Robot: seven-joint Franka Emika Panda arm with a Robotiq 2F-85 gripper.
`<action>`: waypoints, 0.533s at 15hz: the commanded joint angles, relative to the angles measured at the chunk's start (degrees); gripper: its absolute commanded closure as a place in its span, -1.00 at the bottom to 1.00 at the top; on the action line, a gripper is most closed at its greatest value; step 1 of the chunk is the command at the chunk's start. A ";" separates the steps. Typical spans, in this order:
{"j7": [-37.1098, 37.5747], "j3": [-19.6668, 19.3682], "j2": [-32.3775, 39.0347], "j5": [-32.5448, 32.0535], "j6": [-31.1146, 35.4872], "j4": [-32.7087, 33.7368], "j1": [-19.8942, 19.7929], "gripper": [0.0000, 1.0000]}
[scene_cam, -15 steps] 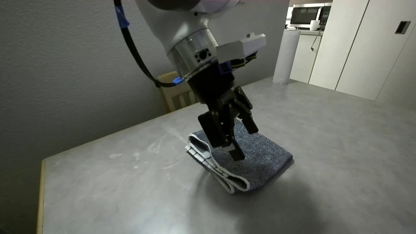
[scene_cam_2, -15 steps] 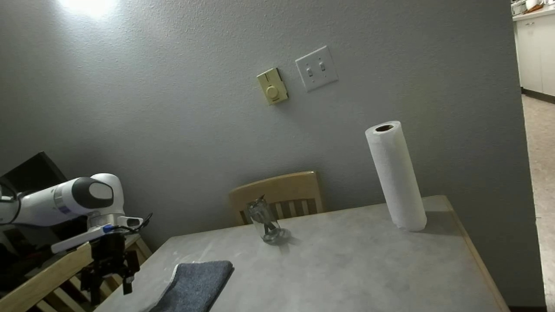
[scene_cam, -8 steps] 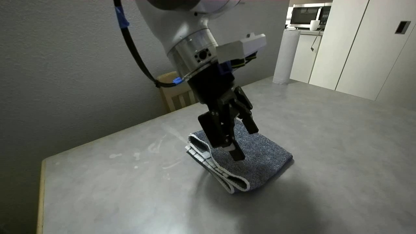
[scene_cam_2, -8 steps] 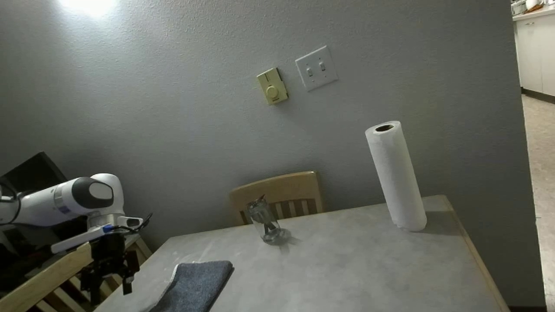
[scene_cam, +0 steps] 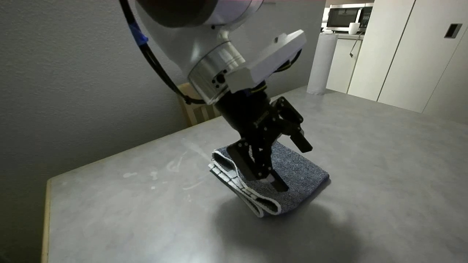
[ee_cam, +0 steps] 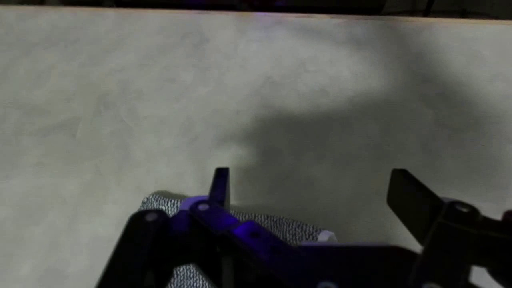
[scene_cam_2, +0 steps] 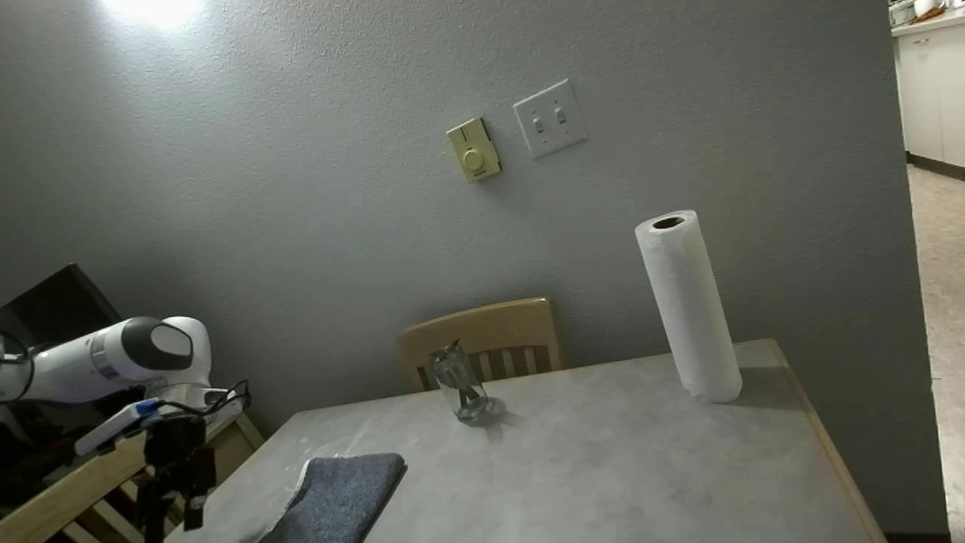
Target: Fold the towel then unfold it
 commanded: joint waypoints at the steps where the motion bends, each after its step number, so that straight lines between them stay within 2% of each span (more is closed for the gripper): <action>1: 6.84 -2.39 6.22 -1.82 -7.68 8.32 3.38 -1.00; 3: 8.93 -3.03 8.50 -1.80 -11.68 11.25 4.30 -1.00; 4: 7.38 -2.09 5.22 -0.67 -7.44 5.88 3.36 -1.00; 8: 8.74 -2.70 7.73 -0.75 -9.80 9.02 4.17 -1.00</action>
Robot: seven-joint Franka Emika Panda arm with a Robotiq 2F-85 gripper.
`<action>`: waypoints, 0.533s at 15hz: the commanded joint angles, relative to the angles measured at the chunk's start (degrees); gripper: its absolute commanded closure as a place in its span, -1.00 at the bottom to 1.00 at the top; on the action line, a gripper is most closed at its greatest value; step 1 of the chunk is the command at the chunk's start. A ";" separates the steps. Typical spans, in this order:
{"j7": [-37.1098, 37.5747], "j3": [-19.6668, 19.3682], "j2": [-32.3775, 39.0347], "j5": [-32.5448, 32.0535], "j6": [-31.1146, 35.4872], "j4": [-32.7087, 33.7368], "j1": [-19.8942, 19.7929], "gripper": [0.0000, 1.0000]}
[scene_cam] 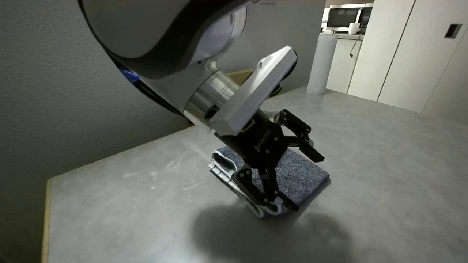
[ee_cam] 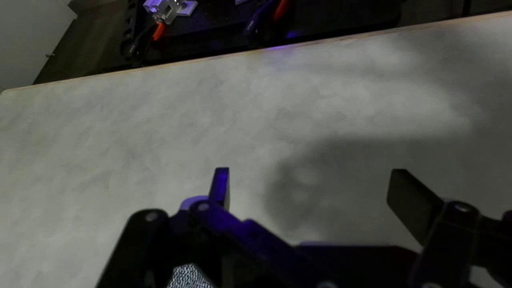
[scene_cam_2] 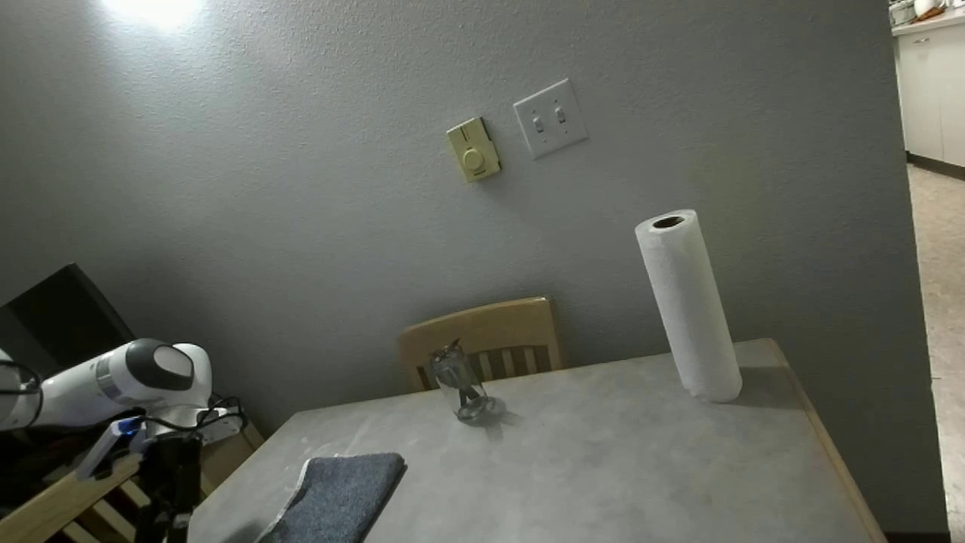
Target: Fold the towel then unfold it
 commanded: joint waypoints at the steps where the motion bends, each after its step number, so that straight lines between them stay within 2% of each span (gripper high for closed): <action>1: 0.00 -0.13 0.00 0.00 -0.08 0.16 0.00 -1.00; 8: 0.00 -0.23 -0.01 0.00 -0.39 0.54 0.00 -1.00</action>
